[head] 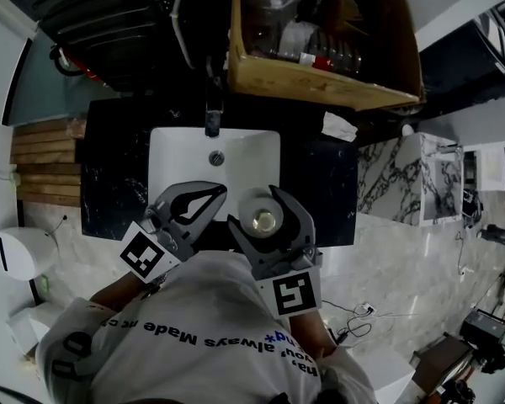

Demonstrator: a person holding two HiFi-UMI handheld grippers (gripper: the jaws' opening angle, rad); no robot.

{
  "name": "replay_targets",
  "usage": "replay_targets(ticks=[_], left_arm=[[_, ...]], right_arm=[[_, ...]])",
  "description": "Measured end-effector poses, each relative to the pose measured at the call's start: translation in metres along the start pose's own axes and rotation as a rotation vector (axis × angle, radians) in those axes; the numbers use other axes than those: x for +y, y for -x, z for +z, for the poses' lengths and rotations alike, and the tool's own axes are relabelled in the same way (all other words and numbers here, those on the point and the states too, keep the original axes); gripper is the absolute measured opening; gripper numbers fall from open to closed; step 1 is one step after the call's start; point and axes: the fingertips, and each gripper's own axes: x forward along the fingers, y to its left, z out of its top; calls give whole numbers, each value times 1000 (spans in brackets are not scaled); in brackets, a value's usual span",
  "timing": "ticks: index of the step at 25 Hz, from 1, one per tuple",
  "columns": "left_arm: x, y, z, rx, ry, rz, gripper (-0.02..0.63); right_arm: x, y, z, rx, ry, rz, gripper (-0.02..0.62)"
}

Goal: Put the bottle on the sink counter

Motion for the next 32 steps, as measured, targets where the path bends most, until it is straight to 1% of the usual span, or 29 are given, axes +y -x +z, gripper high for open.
replay_targets(ticks=[7,11,14,18,25,29,32], left_arm=[[5,-22,-8,20,5,17,2],[6,-36,-13,40,14,45,2],[10,-46,-22,65,9,65,2],[25,-61,-39,82,34,95,2],[55,-89,-78,117,21,147,2],[72,-103,-98,105,31,174,2],[82,-116,-116,96,48,189,3]], right_arm=[[-18,-7,-10,-1,-12,12,333],[-34,-9,-18,3,-14,30,333],[-49,-12,-27,9,-16,28,333],[-71,-28,-47,24,-31,11,333],[-106,-70,-85,31,-62,-15,333],[-125,-97,-111,46,-94,-39,333],[-143,-120,-128,21,-95,-80,333]])
